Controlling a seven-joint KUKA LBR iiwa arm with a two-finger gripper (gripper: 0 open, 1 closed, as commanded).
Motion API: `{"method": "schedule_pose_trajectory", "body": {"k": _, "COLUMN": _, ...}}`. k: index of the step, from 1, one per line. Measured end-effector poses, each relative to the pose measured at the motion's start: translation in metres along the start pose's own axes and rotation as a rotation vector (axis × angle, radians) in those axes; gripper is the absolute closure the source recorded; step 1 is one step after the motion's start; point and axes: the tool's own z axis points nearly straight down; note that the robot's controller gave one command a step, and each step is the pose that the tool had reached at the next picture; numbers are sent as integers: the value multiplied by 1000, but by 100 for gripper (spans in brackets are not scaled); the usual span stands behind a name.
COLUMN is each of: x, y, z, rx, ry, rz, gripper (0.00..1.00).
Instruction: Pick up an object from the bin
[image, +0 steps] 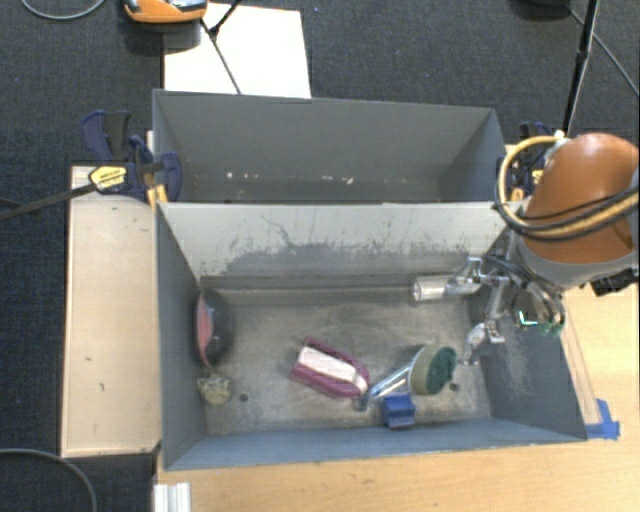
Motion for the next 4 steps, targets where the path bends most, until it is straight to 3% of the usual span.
{"method": "schedule_pose_trajectory", "body": {"k": 1, "x": -37, "y": 46, "z": 89, "rx": 3, "ry": -34, "rz": -40, "gripper": 0}}
{"method": "schedule_pose_trajectory", "body": {"k": 2, "x": -29, "y": 48, "z": 99, "rx": 0, "ry": -7, "rz": -44, "gripper": 100}}
{"method": "schedule_pose_trajectory", "body": {"k": 3, "x": -30, "y": -3, "z": -10, "rx": 5, "ry": -12, "rz": -494, "gripper": 100}}
{"method": "schedule_pose_trajectory", "body": {"k": 4, "x": 29, "y": -32, "z": 19, "rx": 1, "ry": -2, "rz": -374, "gripper": 100}}
